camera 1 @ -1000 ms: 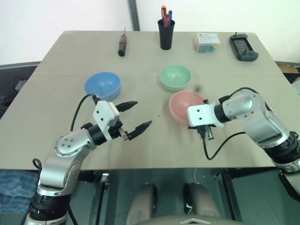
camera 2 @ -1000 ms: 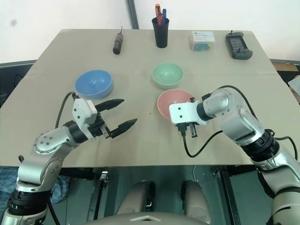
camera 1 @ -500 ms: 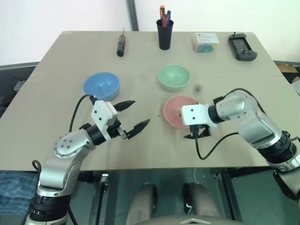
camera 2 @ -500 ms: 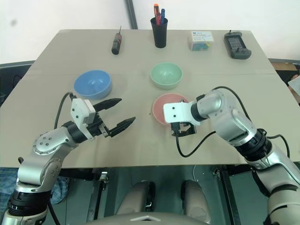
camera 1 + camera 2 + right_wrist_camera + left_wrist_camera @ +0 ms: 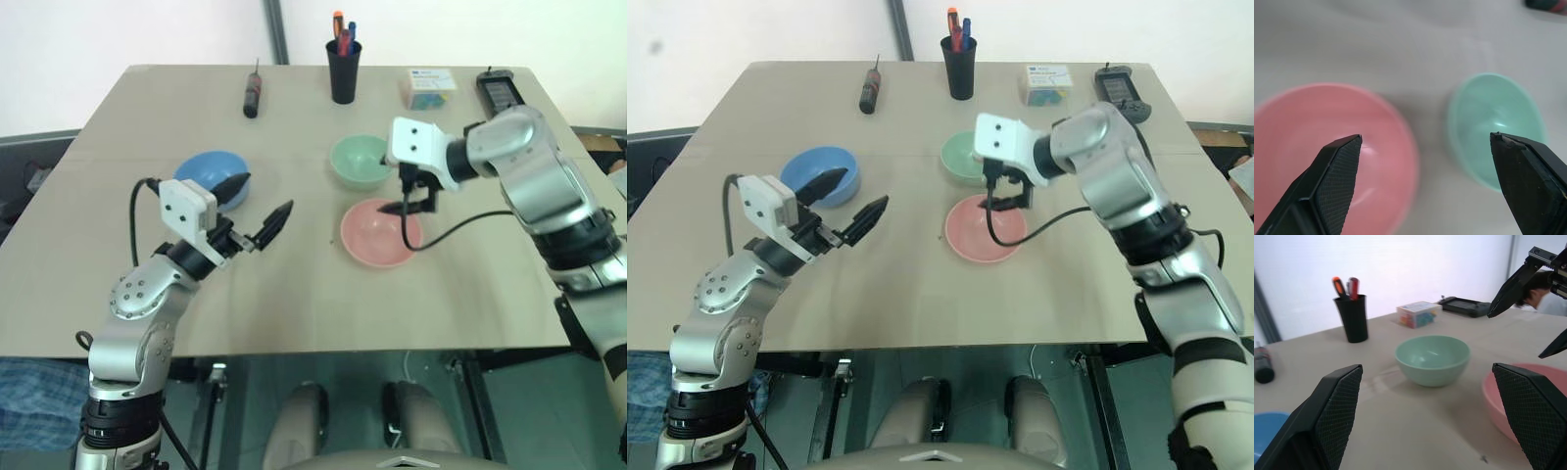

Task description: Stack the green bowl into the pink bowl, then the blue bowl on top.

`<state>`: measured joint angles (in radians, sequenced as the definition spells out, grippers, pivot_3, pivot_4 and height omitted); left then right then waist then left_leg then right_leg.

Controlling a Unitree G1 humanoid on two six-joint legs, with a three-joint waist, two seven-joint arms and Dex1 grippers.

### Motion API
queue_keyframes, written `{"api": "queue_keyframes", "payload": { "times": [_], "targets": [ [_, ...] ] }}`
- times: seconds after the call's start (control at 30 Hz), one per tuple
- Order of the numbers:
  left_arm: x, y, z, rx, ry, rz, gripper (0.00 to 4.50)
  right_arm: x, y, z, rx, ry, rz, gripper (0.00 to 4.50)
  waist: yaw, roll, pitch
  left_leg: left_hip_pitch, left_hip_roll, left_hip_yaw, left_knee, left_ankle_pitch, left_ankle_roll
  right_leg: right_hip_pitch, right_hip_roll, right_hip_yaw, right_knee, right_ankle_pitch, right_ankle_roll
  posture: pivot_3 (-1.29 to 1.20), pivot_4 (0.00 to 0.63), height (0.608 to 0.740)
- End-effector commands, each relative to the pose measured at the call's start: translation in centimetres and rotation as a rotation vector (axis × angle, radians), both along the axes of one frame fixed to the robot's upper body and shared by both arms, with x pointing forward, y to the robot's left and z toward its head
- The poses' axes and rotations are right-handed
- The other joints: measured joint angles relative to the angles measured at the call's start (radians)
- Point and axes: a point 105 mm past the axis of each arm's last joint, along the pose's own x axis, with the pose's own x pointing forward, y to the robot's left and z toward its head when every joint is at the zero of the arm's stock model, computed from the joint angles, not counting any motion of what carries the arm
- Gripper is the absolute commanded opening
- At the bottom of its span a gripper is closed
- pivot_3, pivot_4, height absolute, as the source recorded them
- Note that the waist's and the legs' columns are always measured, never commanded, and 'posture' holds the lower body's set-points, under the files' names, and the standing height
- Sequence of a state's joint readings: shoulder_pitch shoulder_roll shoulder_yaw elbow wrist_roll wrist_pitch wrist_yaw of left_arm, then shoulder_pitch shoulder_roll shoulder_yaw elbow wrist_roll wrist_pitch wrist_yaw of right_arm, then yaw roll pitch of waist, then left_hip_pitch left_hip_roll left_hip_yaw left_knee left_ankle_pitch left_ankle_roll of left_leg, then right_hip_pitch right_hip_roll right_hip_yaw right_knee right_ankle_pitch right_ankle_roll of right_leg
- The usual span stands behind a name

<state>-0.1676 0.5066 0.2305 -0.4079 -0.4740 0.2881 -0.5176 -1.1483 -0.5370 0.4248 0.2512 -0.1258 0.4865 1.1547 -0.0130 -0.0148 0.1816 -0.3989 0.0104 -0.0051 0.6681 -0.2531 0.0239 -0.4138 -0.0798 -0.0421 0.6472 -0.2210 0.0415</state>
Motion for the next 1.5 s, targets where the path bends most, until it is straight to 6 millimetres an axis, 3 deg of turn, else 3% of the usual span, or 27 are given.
{"api": "queue_keyframes", "payload": {
  "times": [0.03, 0.17, 0.4, 0.77, 1.13, 1.27, 1.5],
  "targets": [
    [0.3, 1.2, 1.5, -0.008, -0.072, 0.083, 4.5, 2.3, 0.7, 0.9, -0.012, -0.097, -0.027, 4.41, -0.001, 0.0, 0.0, 0.0, 0.0, 0.0, 0.0, 0.0, 0.0, 0.0, 0.0, 0.0, 0.0, 0.0, 0.0, 0.0, 0.15, 0.74],
    [0.7, 1.5, 1.5, -0.003, -0.077, 0.106, 4.5, 4.3, 1.3, 0.3, -0.031, -0.138, -0.058, 4.41, -0.001, 0.0, 0.0, -0.001, 0.0, 0.001, -0.001, 0.0, 0.0, -0.001, 0.0, 0.0, 0.0, 0.0, 0.0, 0.0, 0.15, 0.74],
    [1.2, 1.9, 0.6, 0.0, -0.06, 0.132, 4.5, 5.9, 1.9, -1.8, -0.099, -0.171, -0.071, 4.41, -0.001, 0.0, 0.0, -0.001, 0.0, 0.001, -0.002, 0.001, -0.002, -0.002, 0.0, 0.0, -0.001, 0.0, 0.0, 0.0, 0.15, 0.74],
    [1.1, 1.2, -0.1, -0.009, -0.025, 0.07, 4.5, 6.6, 2.1, -4.1, -0.178, -0.193, -0.07, 4.41, -0.003, 0.0, 0.0, -0.001, 0.0, 0.001, -0.003, 0.001, -0.002, -0.002, 0.0, 0.001, 0.0, 0.0, 0.0, 0.0, 0.15, 0.74],
    [0.7, 0.4, -0.5, -0.059, 0.033, -0.016, 4.5, 6.7, 2.2, -4.4, -0.184, -0.198, -0.07, 4.41, -0.004, 0.001, 0.0, -0.001, 0.0, 0.001, -0.003, 0.001, -0.002, -0.003, 0.0, 0.001, 0.0, 0.0, 0.0, 0.0, 0.15, 0.74],
    [0.7, 0.4, -0.7, -0.07, 0.05, -0.027, 4.5, 6.7, 2.2, -4.5, -0.186, -0.198, -0.069, 3.37, -0.005, 0.001, 0.0, -0.001, 0.0, 0.001, -0.003, 0.001, -0.002, -0.003, 0.0, 0.001, 0.0, 0.0, 0.0, 0.0, 0.15, 0.74],
    [0.7, 0.4, -0.9, -0.077, 0.066, -0.032, 4.5, 6.6, 2.2, -4.5, -0.187, -0.2, -0.061, 0.49, -0.004, 0.001, 0.0, -0.001, 0.0, 0.001, -0.003, 0.001, -0.003, -0.003, 0.0, 0.001, 0.0, 0.0, 0.0, 0.0, 0.15, 0.74]
  ]
}}
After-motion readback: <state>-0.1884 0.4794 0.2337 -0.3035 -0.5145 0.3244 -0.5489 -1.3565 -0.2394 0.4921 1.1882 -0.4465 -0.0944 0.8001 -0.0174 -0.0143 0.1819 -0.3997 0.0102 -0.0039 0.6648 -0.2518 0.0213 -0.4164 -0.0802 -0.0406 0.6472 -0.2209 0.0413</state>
